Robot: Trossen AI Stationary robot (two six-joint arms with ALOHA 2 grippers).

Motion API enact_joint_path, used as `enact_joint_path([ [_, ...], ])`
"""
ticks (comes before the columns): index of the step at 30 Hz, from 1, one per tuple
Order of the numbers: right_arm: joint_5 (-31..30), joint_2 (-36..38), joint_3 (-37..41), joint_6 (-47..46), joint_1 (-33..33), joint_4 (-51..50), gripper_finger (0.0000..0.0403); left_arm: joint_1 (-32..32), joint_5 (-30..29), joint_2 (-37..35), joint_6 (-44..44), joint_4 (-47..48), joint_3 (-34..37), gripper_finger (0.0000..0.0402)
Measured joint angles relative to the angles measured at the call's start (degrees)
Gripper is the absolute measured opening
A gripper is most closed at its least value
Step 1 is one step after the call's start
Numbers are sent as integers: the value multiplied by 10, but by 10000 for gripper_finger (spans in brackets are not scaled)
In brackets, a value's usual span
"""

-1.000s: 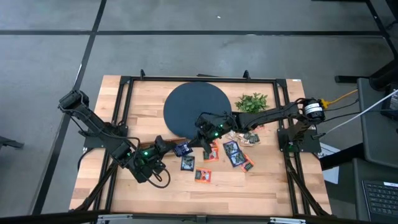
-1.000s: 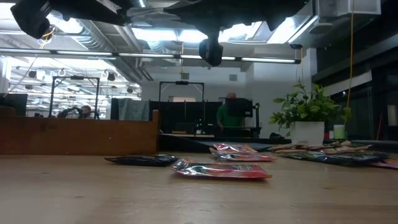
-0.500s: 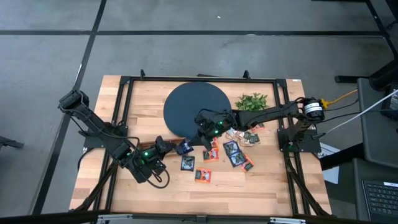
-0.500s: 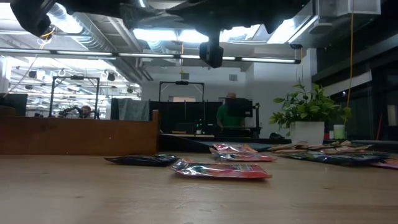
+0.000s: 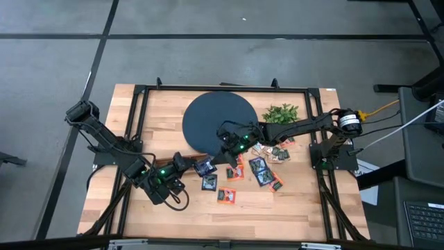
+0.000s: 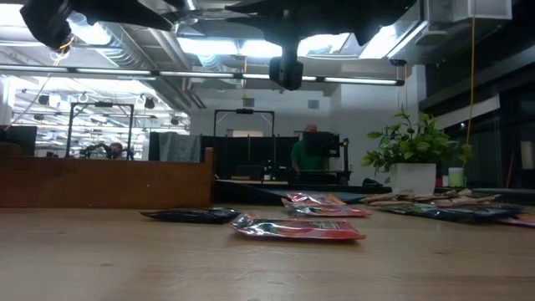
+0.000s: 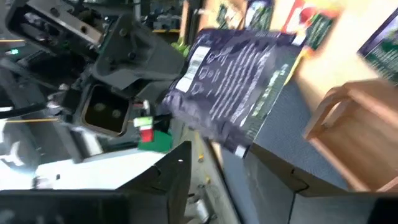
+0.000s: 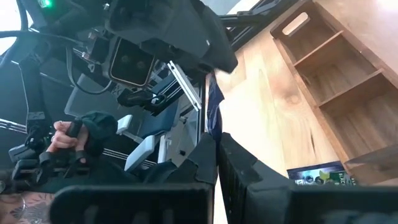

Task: Pick & Place Tea
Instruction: Put the blue tea bag into the middle section of the wooden organizer

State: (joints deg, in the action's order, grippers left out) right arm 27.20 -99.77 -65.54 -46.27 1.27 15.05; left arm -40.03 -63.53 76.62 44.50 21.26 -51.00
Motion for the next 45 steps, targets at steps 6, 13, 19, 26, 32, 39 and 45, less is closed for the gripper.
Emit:
enact_joint_path([
  [6,5,0,0,-2,-6,8,9,0,26,0,13,0,0,161],
  [13,6,0,0,-14,-21,10,10,0,41,0,13,-3,0,153],
  [19,10,0,0,-16,-22,15,10,0,42,0,13,-4,0,134],
  [26,17,0,0,-18,-22,16,9,0,50,0,13,-5,0,97],
  [32,37,0,0,-45,-22,51,10,1,66,0,13,-4,0,85],
  [39,37,0,0,-45,-22,52,10,15,50,0,26,-4,0,106],
  [45,40,0,0,-45,-22,51,10,24,67,0,28,-6,0,124],
])
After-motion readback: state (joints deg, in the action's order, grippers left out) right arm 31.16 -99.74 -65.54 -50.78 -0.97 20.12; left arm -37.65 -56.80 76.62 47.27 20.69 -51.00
